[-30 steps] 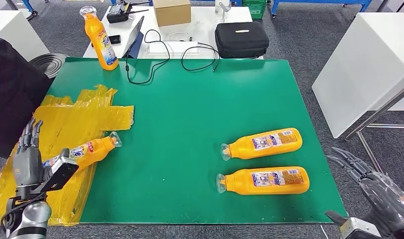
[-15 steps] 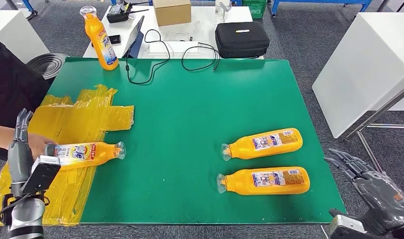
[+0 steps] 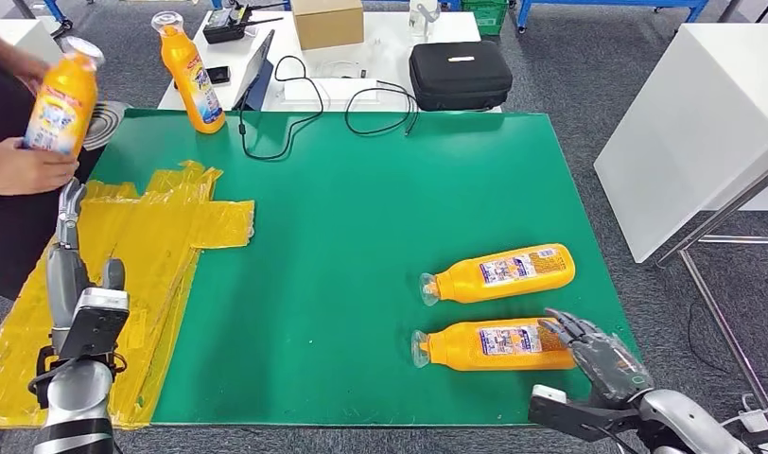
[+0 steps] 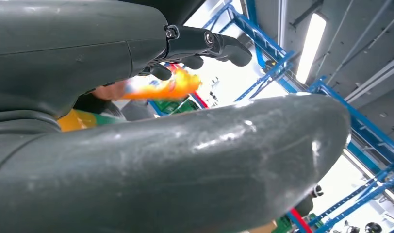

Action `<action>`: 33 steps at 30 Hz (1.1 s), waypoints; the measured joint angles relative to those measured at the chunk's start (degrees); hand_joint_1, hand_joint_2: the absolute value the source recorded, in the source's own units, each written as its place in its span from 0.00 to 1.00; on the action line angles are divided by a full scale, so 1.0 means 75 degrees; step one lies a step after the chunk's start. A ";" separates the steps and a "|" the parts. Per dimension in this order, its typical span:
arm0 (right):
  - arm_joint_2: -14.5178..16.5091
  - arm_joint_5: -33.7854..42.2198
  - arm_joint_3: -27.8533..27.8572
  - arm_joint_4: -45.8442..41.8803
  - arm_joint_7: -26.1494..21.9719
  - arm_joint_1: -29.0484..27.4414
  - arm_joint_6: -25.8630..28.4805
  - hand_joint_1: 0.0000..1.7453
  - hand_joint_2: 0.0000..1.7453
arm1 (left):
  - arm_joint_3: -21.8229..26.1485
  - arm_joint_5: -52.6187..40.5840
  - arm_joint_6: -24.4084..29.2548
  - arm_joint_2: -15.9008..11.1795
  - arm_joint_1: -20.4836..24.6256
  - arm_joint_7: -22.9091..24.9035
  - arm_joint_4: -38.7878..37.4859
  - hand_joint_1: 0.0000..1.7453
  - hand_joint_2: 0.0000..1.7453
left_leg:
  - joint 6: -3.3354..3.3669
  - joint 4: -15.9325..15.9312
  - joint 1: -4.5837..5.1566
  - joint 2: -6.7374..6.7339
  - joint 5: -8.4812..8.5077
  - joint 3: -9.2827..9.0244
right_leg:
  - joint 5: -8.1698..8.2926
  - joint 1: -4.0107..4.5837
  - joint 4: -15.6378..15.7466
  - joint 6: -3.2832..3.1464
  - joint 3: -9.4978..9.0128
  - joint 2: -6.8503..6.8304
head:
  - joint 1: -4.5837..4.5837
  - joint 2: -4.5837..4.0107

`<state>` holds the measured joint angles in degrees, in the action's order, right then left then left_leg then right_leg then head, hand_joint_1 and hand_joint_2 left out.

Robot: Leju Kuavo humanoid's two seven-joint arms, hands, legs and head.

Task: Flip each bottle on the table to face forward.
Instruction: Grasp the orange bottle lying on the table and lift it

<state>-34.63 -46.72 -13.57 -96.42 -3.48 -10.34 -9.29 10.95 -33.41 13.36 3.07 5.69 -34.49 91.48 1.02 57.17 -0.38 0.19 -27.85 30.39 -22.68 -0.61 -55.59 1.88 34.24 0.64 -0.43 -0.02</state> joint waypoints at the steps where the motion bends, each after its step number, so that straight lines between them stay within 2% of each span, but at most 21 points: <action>1: 0.0058 -0.0035 -0.0109 0.0172 0.0015 0.0082 0.0032 0.00 1.00 | -0.0034 0.0009 0.0013 0.0001 0.0009 0.0007 0.0004 0.00 0.00 | 0.0000 0.0000 -0.0001 0.0000 0.0000 0.0001 | 0.0000 0.0000 0.0000 0.0000 0.0000 0.0000 | -0.0001 0.0000; 13: 0.0776 -0.0436 -0.0712 0.1657 0.0039 0.1084 0.0231 0.00 1.00 | -0.0255 0.0132 0.0047 0.0001 0.0073 0.0050 0.0010 0.00 0.00 | 0.0000 0.0000 0.0002 0.0001 0.0000 -0.0011 | 0.0000 -0.0002 0.0001 0.0000 -0.0013 -0.0001 | -0.0003 0.0000; 28: 0.1231 -0.0764 -0.0817 0.2598 -0.0136 0.1833 0.0205 0.00 1.00 | -0.0323 0.0238 0.0043 0.0004 0.0083 0.0058 0.0010 0.00 0.00 | 0.0000 -0.0001 -0.0001 -0.0036 -0.0002 -0.0054 | 0.0002 0.0001 0.0002 -0.0001 -0.0041 0.0027 | -0.0004 0.0000; 29: 0.1238 -0.0764 -0.0817 0.2634 -0.0144 0.1856 0.0205 0.04 1.00 | -0.0323 0.0238 0.0043 0.0004 0.0083 0.0058 0.0010 0.00 0.00 | 0.0000 -0.0001 -0.0001 -0.0036 -0.0002 -0.0057 | 0.0002 0.0001 0.0002 -0.0001 -0.0044 0.0027 | -0.0004 0.0000; 32: 0.1252 -0.0764 -0.0817 0.2709 -0.0156 0.1892 0.0202 0.79 1.00 | -0.0323 0.0240 0.0043 0.0004 0.0084 0.0057 0.0010 0.00 0.00 | 0.0001 -0.0001 -0.0001 -0.0037 -0.0003 -0.0059 | 0.0002 0.0001 0.0002 -0.0001 -0.0051 0.0027 | -0.0004 0.0000; 33: 0.1255 -0.0760 -0.0818 0.2724 -0.0165 0.1896 0.0194 1.00 1.00 | -0.0323 0.0246 0.0043 0.0003 0.0084 0.0052 0.0010 0.00 0.00 | 0.0001 -0.0001 -0.0001 -0.0038 -0.0003 -0.0060 | 0.0002 0.0001 0.0002 -0.0001 -0.0052 0.0028 | -0.0004 0.0000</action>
<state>-25.22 -52.42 -19.70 -75.99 -4.72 3.88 -7.84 8.52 -31.57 13.68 3.09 6.32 -34.10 91.56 1.03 57.17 -0.38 -0.09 -27.87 29.94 -22.66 -0.60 -55.58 1.87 33.85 0.85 -0.46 -0.02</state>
